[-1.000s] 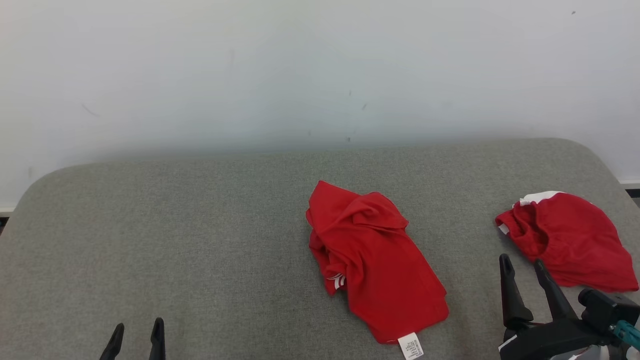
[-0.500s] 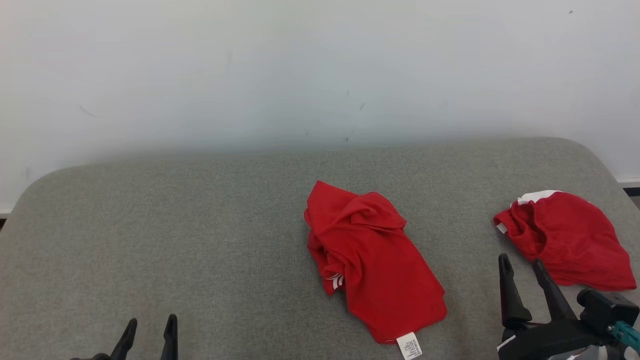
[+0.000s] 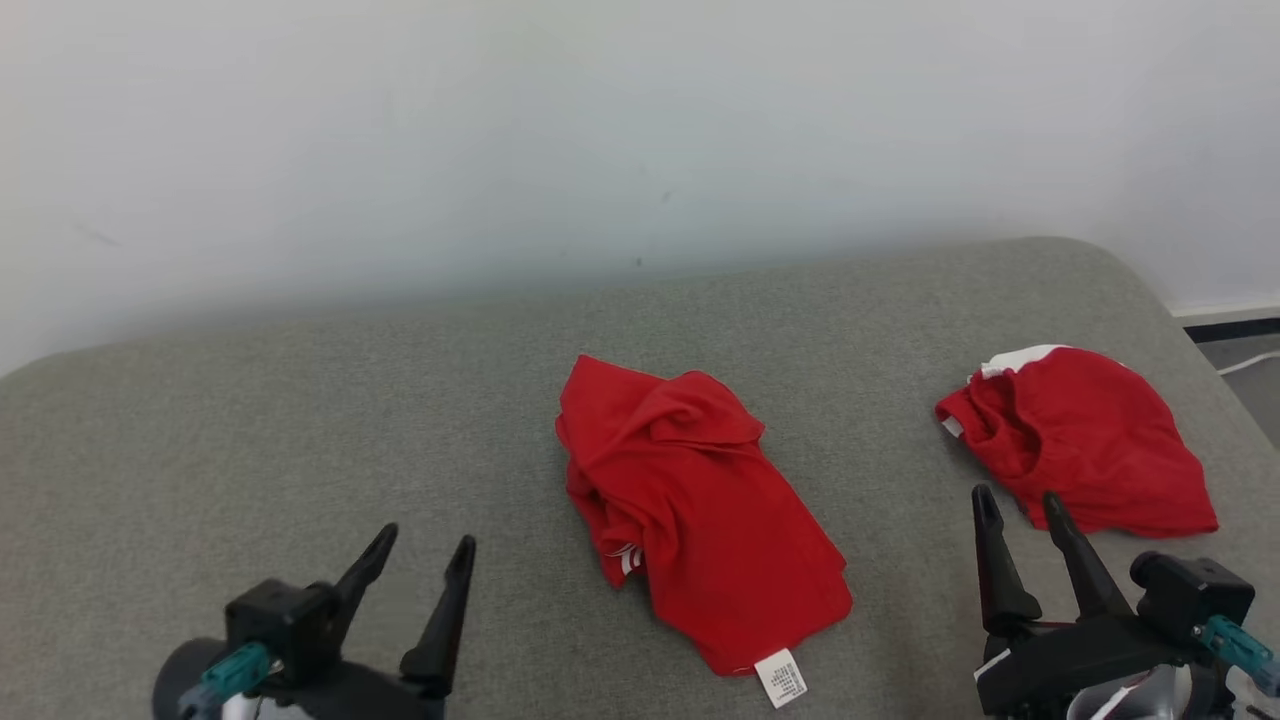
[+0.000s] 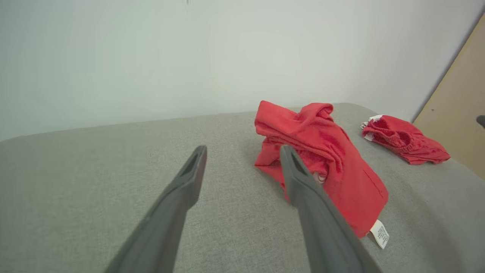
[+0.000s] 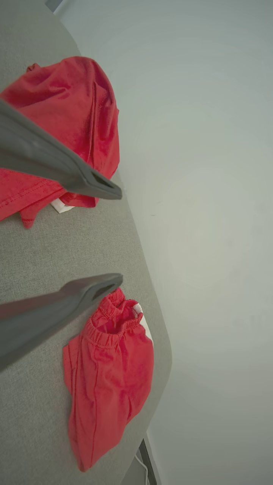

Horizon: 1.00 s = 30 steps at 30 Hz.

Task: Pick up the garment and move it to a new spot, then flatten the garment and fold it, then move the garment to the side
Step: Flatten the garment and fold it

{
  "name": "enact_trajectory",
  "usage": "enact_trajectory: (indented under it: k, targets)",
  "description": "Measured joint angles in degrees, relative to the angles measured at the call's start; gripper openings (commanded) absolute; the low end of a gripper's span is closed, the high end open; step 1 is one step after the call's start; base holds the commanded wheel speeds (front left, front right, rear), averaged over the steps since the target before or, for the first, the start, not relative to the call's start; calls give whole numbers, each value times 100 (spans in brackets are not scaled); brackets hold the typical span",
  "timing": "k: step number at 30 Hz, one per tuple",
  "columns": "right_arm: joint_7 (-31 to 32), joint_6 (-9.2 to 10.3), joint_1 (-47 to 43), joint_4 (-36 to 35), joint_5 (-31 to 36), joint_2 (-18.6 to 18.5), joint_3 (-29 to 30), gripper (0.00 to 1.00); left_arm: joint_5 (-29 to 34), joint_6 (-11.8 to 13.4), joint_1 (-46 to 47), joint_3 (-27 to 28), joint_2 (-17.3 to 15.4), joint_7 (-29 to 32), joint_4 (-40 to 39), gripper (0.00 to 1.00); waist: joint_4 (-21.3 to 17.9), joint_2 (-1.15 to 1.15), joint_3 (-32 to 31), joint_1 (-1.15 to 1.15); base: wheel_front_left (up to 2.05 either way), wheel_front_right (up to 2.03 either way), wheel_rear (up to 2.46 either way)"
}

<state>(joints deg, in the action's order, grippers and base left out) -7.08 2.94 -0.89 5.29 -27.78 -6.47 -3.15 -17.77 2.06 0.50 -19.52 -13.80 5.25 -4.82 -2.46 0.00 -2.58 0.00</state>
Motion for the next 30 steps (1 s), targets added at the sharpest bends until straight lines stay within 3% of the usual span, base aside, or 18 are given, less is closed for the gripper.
enact_trajectory:
  k: [8, 14, 25, 30]
  targets:
    - [0, -18, 58, 42, 16, 56, -104, 100, 35, -467, 1053, -581, 325, 434, 593, 100, -487, 0, 83, 0, 0, 0, 0]
    - [-5, -16, 58, 45, 34, 71, -123, 100, 149, -619, 1655, -794, 538, 701, 1122, 100, -939, 0, 154, 0, 0, 0, 0]
    - [-8, -42, 119, 46, 33, 87, -169, 100, 624, -651, 2874, -1072, 658, 1764, 2203, 100, -1799, 0, 388, 0, 0, 0, 0]
    - [-52, -52, 154, 43, 13, 102, -179, 100, 911, -508, 3605, -1104, 745, 2362, 2751, 100, -2070, 1, 605, 1, 0, 0, 0]
